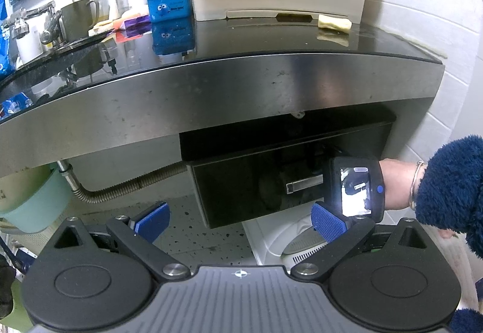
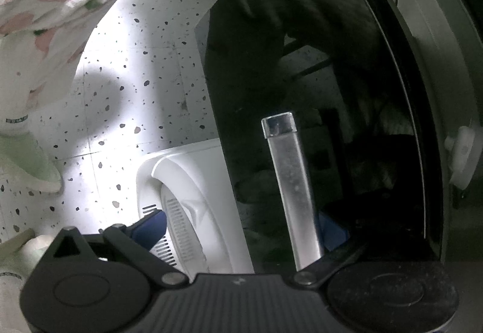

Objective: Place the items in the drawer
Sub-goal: 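Hook the right tool fingers behind the silver drawer handle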

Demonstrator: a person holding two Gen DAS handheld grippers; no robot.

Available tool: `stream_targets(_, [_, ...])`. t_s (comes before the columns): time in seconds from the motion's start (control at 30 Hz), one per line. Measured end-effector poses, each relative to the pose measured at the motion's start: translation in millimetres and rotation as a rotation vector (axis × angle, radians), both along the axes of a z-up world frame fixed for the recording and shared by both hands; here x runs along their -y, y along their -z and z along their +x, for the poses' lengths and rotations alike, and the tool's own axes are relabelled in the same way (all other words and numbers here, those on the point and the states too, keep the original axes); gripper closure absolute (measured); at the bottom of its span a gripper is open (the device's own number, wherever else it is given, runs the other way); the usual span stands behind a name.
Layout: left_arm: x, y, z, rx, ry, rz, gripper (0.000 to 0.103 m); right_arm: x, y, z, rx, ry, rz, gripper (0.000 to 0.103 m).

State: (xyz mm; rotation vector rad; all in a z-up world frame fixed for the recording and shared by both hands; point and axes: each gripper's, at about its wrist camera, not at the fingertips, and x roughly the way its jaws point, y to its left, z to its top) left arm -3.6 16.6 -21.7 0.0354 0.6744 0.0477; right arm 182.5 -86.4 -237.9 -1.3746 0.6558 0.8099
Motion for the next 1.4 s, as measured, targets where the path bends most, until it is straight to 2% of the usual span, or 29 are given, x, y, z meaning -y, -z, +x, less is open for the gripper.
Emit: stream_targets(1.4, [0.8, 1.3, -1.1, -0.001, 0.005, 0.0, 0.002, -2.9, 0.5, -7.5, 0.0, 0.002, -0.011, 0.0])
